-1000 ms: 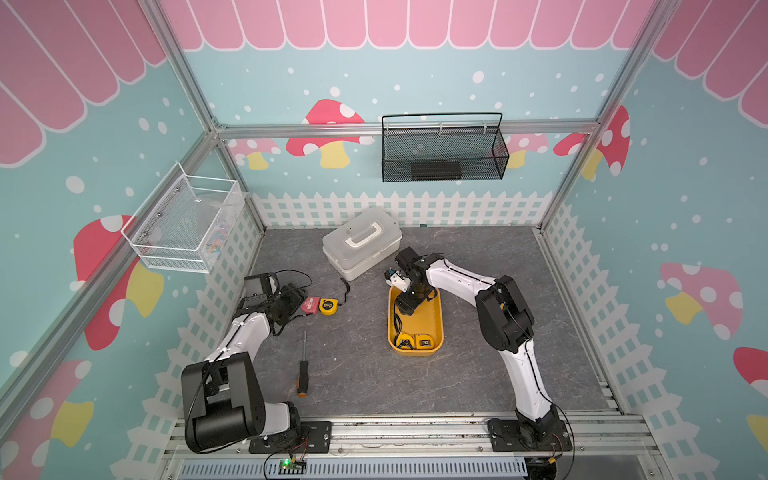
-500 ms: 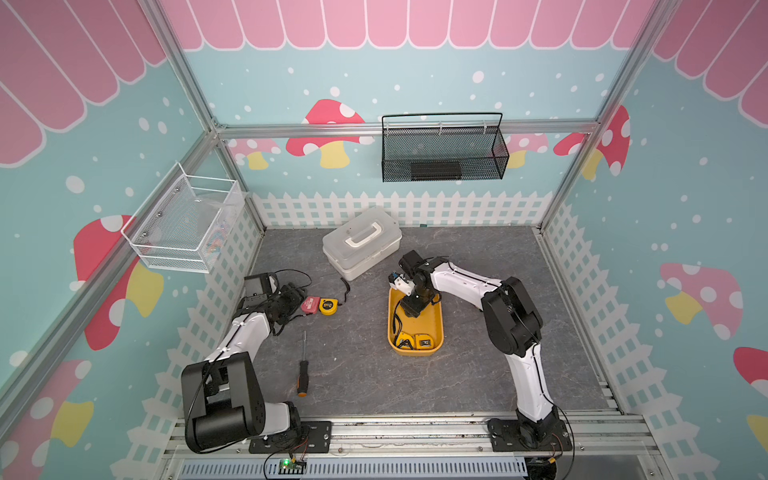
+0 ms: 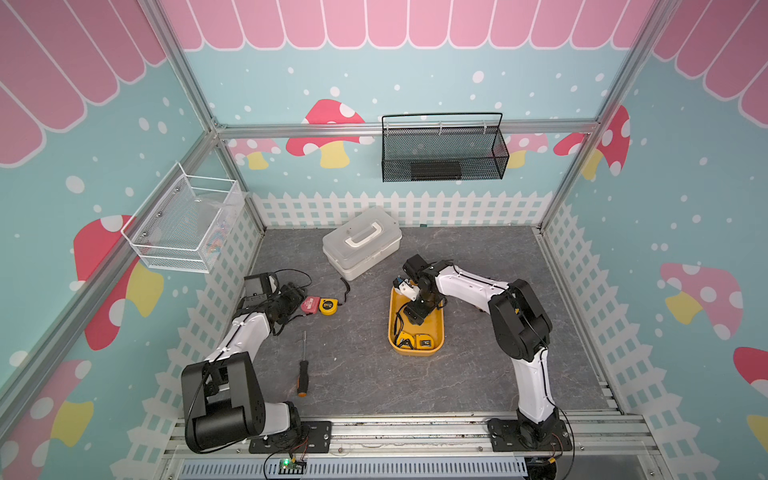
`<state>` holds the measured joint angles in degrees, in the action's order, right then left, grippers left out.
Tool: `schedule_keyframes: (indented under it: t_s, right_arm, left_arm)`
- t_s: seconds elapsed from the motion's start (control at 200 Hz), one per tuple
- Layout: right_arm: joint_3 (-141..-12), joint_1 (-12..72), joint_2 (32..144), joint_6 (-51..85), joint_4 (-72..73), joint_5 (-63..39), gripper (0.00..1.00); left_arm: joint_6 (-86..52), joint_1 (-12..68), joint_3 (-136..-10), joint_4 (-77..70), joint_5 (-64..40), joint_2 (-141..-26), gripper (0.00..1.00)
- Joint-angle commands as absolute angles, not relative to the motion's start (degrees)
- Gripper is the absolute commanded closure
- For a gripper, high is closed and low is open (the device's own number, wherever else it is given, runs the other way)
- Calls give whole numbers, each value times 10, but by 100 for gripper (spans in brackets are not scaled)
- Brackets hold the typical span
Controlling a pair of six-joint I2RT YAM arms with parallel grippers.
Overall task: Take the tape measure out of the storage box
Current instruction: Pick up the tape measure from the storage box.
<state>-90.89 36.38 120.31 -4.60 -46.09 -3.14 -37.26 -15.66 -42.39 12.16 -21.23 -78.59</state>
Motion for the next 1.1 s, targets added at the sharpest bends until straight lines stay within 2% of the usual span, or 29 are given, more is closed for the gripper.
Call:
schedule_keyframes:
  t_s: [0.0, 0.07, 0.195, 0.335, 0.816, 1.096]
  right_arm:
    - [-936, 365, 1219, -43, -469, -43, 22]
    - [-940, 365, 1223, -47, -471, -44, 28]
    - [-937, 365, 1221, -51, -475, -36, 47]
    - [-929, 365, 1210, -54, -477, -34, 55]
    - [-951, 354, 1126, -63, -497, -25, 57]
    - [-942, 287, 1047, -70, -513, -23, 57]
  left_arm:
    - [-374, -154, -415, 114, -217, -773, 31]
    - [-374, -154, -414, 114, -217, -773, 31]
    - [-374, -154, -415, 114, -218, -772, 31]
    - [-375, -155, -416, 114, -218, -774, 31]
    - [-374, -154, -418, 114, -221, -772, 30]
    - [-373, -154, -420, 114, -221, -773, 30]
